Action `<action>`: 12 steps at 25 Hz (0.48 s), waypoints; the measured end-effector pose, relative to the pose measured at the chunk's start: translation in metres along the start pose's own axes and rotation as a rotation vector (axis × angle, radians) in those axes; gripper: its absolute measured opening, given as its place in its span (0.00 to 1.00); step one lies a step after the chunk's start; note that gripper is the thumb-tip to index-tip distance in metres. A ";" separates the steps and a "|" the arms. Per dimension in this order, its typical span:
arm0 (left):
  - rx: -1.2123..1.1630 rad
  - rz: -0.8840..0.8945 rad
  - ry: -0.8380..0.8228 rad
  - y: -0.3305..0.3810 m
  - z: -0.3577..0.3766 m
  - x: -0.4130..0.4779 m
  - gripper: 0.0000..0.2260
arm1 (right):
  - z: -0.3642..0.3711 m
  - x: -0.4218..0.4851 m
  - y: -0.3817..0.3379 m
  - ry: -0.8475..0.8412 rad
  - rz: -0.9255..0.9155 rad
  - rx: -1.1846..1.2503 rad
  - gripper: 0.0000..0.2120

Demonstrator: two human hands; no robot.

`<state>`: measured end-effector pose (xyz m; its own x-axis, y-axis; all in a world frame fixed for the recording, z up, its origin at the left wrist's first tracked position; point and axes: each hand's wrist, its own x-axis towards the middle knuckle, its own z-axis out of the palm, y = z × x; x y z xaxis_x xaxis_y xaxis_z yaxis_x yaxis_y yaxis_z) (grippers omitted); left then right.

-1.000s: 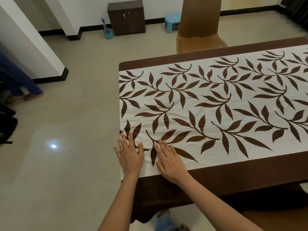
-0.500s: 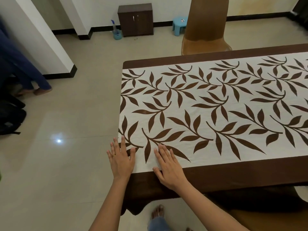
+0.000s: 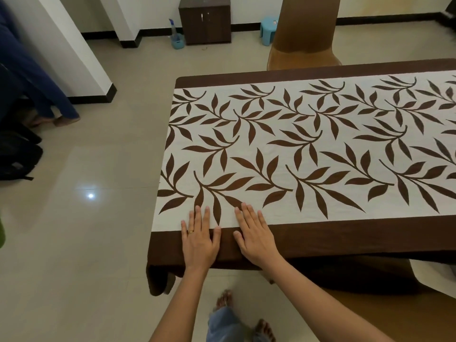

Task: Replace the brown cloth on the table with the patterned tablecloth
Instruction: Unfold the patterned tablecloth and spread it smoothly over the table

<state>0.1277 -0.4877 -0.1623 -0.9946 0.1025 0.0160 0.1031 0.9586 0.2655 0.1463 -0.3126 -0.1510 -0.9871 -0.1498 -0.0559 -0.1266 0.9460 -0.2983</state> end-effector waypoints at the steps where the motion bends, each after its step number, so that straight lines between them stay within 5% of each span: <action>1: 0.010 -0.002 -0.001 -0.001 -0.001 0.002 0.28 | -0.001 -0.005 0.009 -0.011 0.009 -0.008 0.30; 6: 0.003 -0.029 0.017 0.012 -0.005 0.005 0.30 | -0.016 -0.021 0.047 -0.009 0.122 0.017 0.31; 12: -0.093 0.268 -0.106 0.101 0.016 0.001 0.24 | -0.021 -0.029 0.061 -0.011 0.111 0.045 0.30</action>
<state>0.1375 -0.3868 -0.1514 -0.9248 0.3804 -0.0024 0.3552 0.8656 0.3529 0.1656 -0.2441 -0.1481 -0.9937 -0.0483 -0.1009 -0.0122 0.9432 -0.3319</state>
